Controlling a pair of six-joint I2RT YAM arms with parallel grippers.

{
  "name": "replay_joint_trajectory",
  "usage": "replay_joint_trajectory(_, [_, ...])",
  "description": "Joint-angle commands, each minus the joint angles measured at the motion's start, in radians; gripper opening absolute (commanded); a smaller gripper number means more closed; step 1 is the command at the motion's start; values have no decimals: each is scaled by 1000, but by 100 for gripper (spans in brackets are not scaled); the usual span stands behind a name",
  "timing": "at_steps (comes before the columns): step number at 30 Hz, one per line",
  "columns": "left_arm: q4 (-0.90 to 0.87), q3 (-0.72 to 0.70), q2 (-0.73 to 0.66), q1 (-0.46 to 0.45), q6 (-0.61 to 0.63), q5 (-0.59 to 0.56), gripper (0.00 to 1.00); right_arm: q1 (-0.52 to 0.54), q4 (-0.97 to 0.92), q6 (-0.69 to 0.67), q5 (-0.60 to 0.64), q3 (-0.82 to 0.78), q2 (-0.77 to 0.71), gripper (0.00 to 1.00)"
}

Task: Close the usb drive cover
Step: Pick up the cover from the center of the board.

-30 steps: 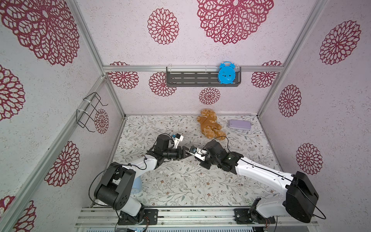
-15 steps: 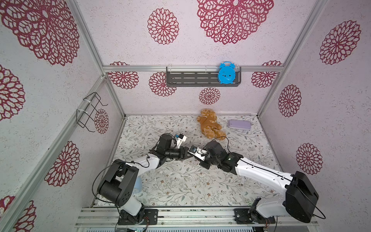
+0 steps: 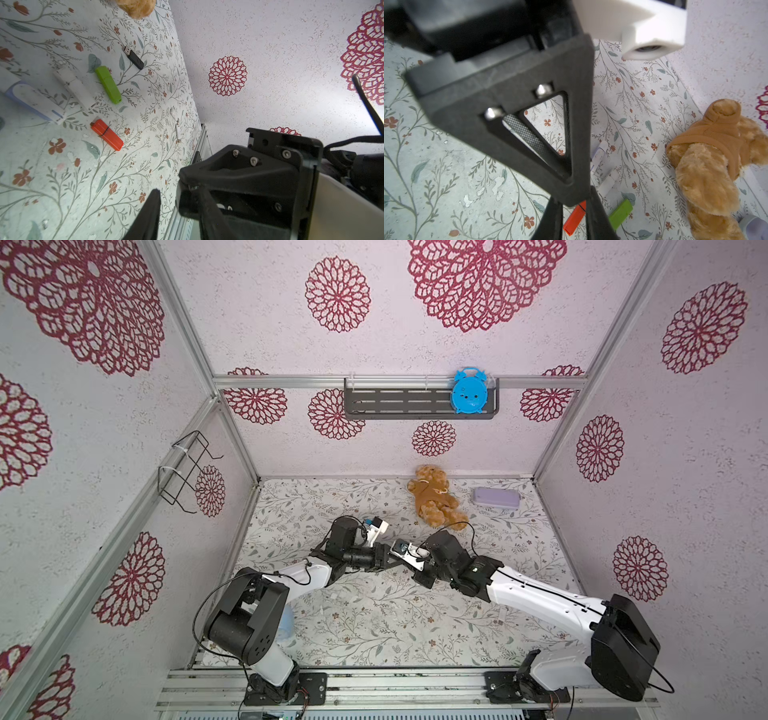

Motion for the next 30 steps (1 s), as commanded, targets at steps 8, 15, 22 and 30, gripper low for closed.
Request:
replay_joint_trajectory(8, [19, 26, 18, -13, 6, 35, 22, 0, 71, 50, 0, -6, -40, 19])
replay_joint_trajectory(15, [18, 27, 15, -13, 8, 32, 13, -1, 73, 55, -1, -7, -37, 18])
replay_joint_trajectory(22, [20, 32, -6, -12, 8, 1, 11, -2, 52, 72, 23, -11, -57, 31])
replay_joint_trajectory(30, [24, 20, -47, 20, 4, -40, 10, -85, 63, 189, 103, -129, -236, 46])
